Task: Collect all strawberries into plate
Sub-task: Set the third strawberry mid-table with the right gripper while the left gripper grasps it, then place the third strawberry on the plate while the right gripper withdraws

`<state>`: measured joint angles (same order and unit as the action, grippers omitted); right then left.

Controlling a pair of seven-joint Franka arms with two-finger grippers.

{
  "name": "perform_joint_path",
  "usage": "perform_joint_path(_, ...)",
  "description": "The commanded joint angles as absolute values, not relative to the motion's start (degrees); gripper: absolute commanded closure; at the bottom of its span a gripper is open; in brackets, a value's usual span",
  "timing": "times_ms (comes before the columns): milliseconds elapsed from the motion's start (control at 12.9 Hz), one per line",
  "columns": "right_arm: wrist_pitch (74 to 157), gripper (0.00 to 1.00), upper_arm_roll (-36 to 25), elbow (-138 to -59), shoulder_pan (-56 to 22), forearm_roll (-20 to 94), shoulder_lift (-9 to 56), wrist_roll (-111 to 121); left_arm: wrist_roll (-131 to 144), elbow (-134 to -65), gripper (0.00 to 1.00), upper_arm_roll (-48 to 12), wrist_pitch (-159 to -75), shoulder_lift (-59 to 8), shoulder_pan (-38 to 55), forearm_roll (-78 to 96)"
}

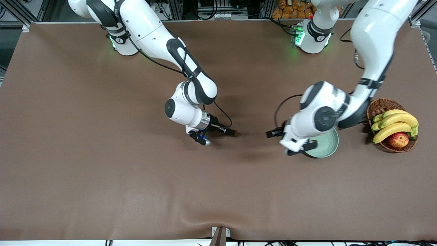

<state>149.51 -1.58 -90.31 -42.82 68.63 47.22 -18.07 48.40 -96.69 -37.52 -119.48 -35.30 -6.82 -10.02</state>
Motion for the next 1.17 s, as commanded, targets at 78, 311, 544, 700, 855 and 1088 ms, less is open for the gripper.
perform_joint_path(78, 148.36, 0.00, -1.67, -93.06, -38.77, 69.53, 43.79, -17.84, 53.87, -94.57, 0.00, -37.35, -124.18, -39.19, -1.33, -9.93)
perform_joint_path(311, 143.20, 0.00, -1.76, -99.04, -31.58, 63.41, 37.55, -17.49, 55.36, -94.22, 0.00, -34.82, -130.58, -41.83, 4.03, -9.93)
perform_joint_path(544, 125.40, 0.00, -1.76, -99.76, -21.48, 46.99, 31.31, -17.84, 54.93, -92.03, 0.00, -30.08, -135.68, -45.34, 10.78, -10.63)
perform_joint_path(700, 114.05, 0.00, -1.84, -97.75, -15.06, 33.90, 27.53, -17.67, 53.79, -90.62, 0.00, -23.59, -137.98, -46.67, 17.98, -12.64)
perform_joint_path(855, 107.00, 0.00, -1.85, -95.55, -10.66, 24.22, 23.40, -17.75, 50.65, -90.62, 0.11, -20.57, -137.99, -46.67, 20.21, -15.46)
perform_joint_path(1088, 96.98, 0.00, -1.85, -92.12, -7.56, 12.45, 17.34, -17.40, 45.89, -90.62, 0.21, -20.48, -137.99, -46.67, 19.86, -16.70)
